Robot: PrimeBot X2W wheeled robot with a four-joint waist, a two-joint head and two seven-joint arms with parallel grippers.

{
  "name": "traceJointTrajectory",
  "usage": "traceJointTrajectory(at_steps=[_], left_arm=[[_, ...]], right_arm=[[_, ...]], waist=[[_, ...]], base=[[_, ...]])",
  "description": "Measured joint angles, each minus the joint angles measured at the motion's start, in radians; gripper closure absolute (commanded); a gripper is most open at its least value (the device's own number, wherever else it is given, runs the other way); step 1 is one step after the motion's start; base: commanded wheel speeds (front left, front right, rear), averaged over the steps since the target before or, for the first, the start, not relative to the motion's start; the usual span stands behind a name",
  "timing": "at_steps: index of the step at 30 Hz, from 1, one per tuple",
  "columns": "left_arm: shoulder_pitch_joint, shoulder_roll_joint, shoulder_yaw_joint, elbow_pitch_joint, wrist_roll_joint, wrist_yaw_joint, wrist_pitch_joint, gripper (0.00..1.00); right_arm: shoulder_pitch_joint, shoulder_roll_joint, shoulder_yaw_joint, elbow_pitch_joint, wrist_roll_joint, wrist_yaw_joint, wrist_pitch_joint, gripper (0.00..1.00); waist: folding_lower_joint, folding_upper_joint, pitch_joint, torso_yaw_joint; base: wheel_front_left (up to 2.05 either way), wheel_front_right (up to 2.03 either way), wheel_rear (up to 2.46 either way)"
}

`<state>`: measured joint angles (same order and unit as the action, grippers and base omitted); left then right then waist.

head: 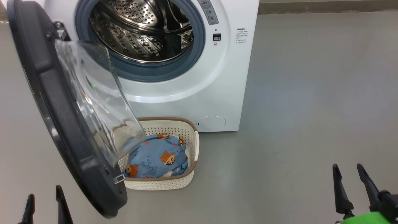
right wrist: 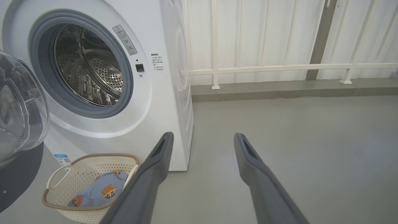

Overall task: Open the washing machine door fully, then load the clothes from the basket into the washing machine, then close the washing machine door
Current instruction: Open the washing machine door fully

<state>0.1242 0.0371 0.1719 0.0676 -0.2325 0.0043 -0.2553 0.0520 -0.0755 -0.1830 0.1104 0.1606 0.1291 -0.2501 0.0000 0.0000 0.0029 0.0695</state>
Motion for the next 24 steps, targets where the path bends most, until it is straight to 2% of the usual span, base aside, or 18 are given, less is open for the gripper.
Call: traceJointTrajectory(at_steps=[8,24], left_arm=[[0.001,0.0,-0.004,0.0,0.0,0.001,0.0,0.0],[0.016,0.0,-0.016,0.007,0.018,-0.028,0.0,0.0]], right_arm=[[0.061,0.03,-0.056,0.0,-0.052,0.0,0.0,0.0],[0.074,0.038,-0.061,0.029,-0.089,0.0,0.0,0.0]], waist=[[0.0,0.0,-0.004,0.011],[0.0,0.0,-0.023,0.027]], base=[[0.0,0.0,0.0],[0.0,0.0,0.0]])
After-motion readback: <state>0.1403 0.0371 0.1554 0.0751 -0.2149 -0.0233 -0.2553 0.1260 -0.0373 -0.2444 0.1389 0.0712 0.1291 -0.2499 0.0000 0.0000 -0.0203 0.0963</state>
